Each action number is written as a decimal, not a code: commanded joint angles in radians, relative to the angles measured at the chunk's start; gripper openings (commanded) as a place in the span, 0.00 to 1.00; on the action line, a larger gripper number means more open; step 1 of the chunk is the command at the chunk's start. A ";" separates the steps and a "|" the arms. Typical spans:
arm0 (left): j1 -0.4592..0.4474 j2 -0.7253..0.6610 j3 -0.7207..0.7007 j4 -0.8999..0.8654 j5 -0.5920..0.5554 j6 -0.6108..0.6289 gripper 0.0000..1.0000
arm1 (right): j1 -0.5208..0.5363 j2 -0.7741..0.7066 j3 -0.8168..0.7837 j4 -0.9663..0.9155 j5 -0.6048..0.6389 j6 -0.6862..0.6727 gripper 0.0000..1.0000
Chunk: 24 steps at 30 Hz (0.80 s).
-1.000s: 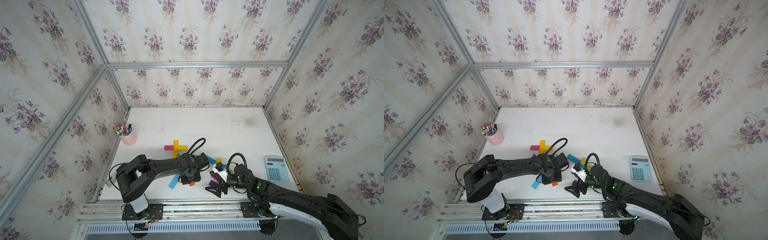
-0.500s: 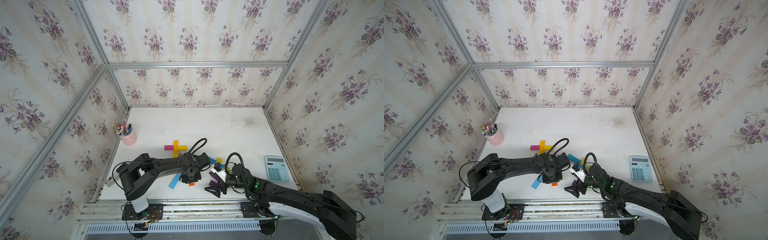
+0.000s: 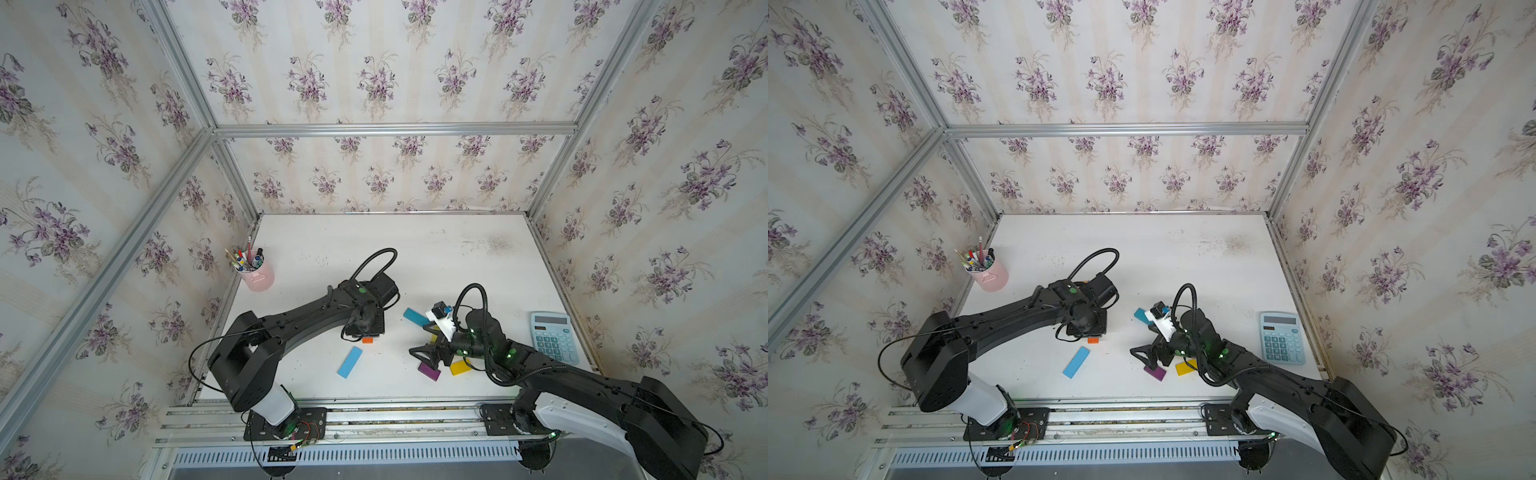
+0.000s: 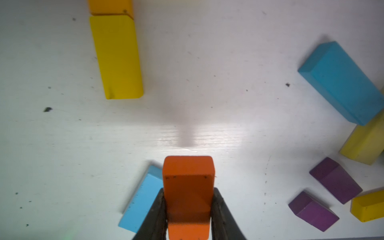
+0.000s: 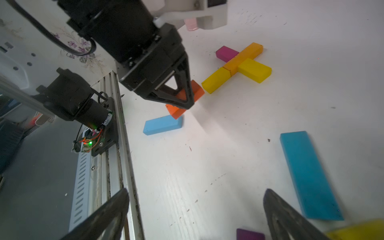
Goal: Assemble the letter t with building blocks
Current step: Pick up the building block from the center of the board, then move the building block to the center of the board.
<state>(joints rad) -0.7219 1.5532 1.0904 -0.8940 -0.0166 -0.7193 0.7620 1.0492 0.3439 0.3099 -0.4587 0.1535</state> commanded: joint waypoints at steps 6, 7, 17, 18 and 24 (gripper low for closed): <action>0.055 -0.077 -0.117 -0.106 -0.114 0.033 0.16 | -0.009 0.221 0.155 0.038 -0.128 0.022 0.99; 0.055 -0.082 -0.136 -0.104 -0.118 0.012 0.17 | -0.008 0.250 0.164 0.063 -0.149 0.031 0.99; 0.078 -0.065 -0.242 -0.089 -0.208 -0.087 0.17 | 0.016 0.360 0.160 0.141 -0.175 0.021 0.97; 0.078 -0.056 -0.249 -0.071 -0.194 -0.080 0.17 | 0.015 0.361 0.155 0.144 -0.174 0.021 0.97; 0.040 -0.035 -0.272 0.037 -0.112 -0.030 0.16 | 0.015 0.363 0.146 0.144 -0.166 0.011 0.98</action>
<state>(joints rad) -0.6640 1.5143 0.8185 -0.9134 -0.1581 -0.7746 0.7780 1.4101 0.4919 0.4221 -0.6170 0.1761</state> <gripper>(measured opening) 0.310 0.975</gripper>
